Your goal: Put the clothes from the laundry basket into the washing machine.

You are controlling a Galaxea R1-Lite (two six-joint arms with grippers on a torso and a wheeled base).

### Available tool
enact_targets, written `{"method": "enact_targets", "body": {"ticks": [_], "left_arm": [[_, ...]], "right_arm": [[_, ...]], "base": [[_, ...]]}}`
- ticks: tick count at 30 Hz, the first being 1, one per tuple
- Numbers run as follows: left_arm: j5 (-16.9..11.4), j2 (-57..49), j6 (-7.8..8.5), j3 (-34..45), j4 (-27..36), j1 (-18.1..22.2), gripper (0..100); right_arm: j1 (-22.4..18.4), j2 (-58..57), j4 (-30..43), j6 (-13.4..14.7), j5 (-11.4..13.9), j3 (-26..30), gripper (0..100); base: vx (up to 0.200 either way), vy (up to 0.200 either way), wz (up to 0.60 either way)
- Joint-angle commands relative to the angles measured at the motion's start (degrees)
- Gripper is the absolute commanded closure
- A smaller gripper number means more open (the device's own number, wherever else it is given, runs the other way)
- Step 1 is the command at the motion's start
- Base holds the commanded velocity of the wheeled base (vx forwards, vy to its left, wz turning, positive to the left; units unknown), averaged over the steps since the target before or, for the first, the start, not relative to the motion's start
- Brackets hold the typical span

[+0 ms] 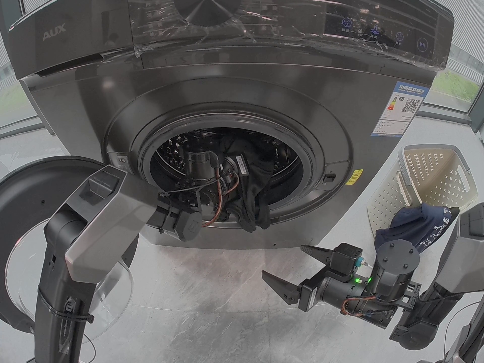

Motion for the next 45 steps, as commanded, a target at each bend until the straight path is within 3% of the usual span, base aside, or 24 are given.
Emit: {"method": "enact_targets", "body": {"ticks": [1,5,11,12,16,20,26,29,30,39,45], "left_arm": [[2.3,3.2,-1.22,-7.6,-1.7,1.2,100],[2.6,4.7,-1.22,-13.8,-2.4,1.7,100],[2.6,4.3,-1.04,-10.4,-2.4,1.0,100],[2.6,4.1,-1.04,-9.7,-2.4,1.0,0],[2.5,2.0,-0.87,-4.0,-0.9,0.2,0],[0.4,-0.6,-0.60,3.3,1.7,-0.3,0],[-1.0,0.1,2.74,6.4,2.3,0.0,0],[-1.4,1.6,3.09,5.6,2.0,0.0,0],[-1.4,2.0,3.17,5.2,2.0,-0.1,100],[-1.5,2.9,2.74,1.5,1.3,-0.1,100],[0.8,7.7,1.59,-13.0,-2.1,1.0,100]], "right_arm": [[0.0,0.1,0.0,0.0,0.0,-0.2,0],[0.0,0.1,0.0,0.0,0.0,-0.2,0],[0.0,0.1,0.0,0.0,0.0,-0.2,0],[0.0,0.1,0.0,0.1,0.0,-0.2,0],[0.0,0.2,0.0,0.1,0.0,-0.2,0],[0.0,0.2,0.0,0.0,0.0,-0.2,0],[0.1,0.2,0.0,0.0,0.0,-0.2,0],[0.0,0.2,0.0,0.0,0.0,-0.2,0],[0.0,0.2,0.0,0.0,0.0,-0.3,0],[0.0,0.4,0.0,0.1,0.0,-0.6,0],[0.1,0.9,0.0,0.2,0.0,-0.7,0]], "base": [[0.000,0.000,0.00],[0.000,0.000,0.00],[0.000,0.000,0.00],[0.000,0.000,0.00],[0.000,0.000,0.00],[0.000,0.000,0.00],[0.000,0.000,0.00],[0.000,0.000,0.00],[0.000,0.000,0.00],[0.000,0.000,0.00],[0.000,0.000,0.00]]}}
